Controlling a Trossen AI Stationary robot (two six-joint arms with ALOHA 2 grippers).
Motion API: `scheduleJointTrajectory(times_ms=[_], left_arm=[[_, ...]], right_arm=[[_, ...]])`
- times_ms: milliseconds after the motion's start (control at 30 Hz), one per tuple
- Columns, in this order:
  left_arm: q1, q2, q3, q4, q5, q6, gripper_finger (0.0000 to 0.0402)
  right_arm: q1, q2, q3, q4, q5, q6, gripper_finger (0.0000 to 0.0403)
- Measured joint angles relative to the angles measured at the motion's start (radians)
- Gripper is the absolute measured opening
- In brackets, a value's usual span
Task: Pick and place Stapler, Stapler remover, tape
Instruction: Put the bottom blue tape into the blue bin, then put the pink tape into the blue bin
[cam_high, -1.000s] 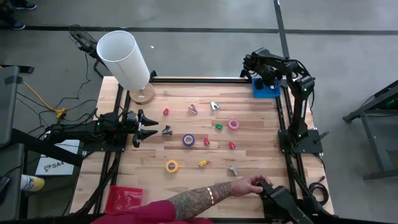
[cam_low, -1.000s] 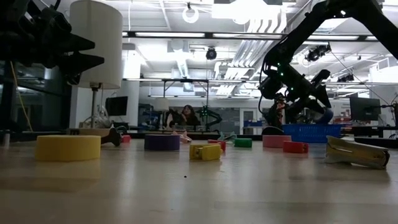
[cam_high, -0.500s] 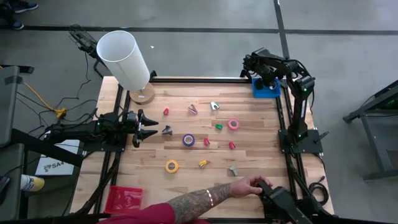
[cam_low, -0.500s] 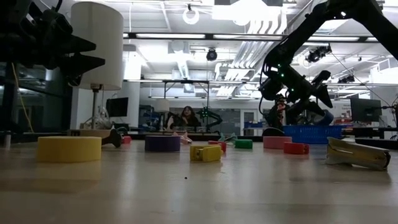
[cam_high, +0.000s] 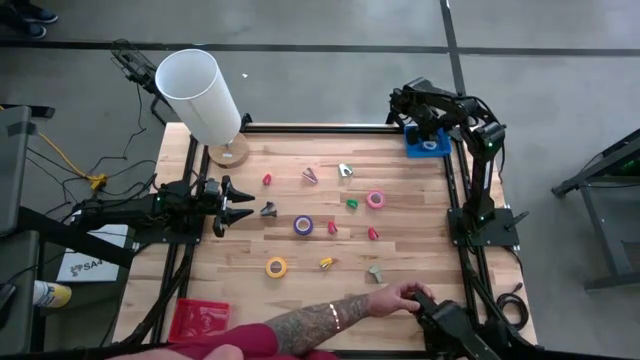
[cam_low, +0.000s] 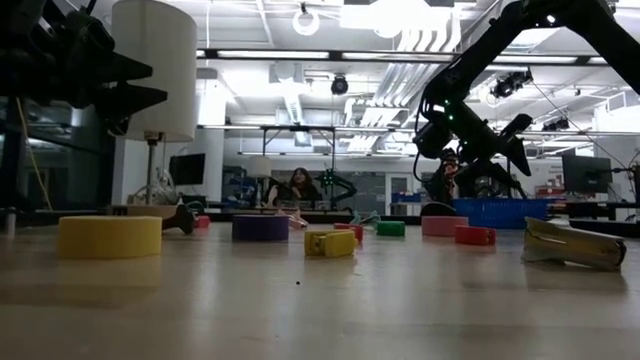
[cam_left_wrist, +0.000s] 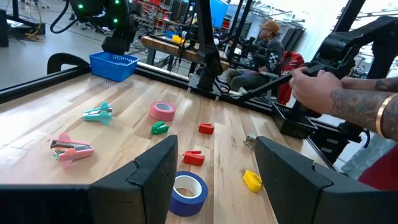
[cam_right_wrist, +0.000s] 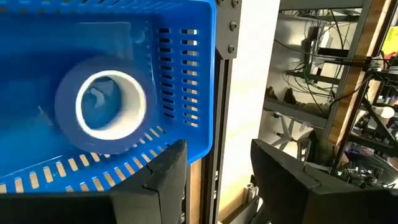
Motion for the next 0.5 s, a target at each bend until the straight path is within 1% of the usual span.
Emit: scheduleJointTrajectory(times_ms=[167,333,500], left_arm=[[0.000,0.000,0.000,0.000,0.000,0.000,0.0213],[0.000,0.000,0.000,0.000,0.000,0.000,0.0213],[0.000,0.000,0.000,0.000,0.000,0.000,0.0213]], right_arm=[[0.006,0.001,0.013,-0.005,-0.015,0.000,0.0170],[0.029,0.001,0.097,-0.006,-0.027,-0.017,0.0169],[0.058,0.001,0.191,-0.010,-0.065,-0.067,0.0169]])
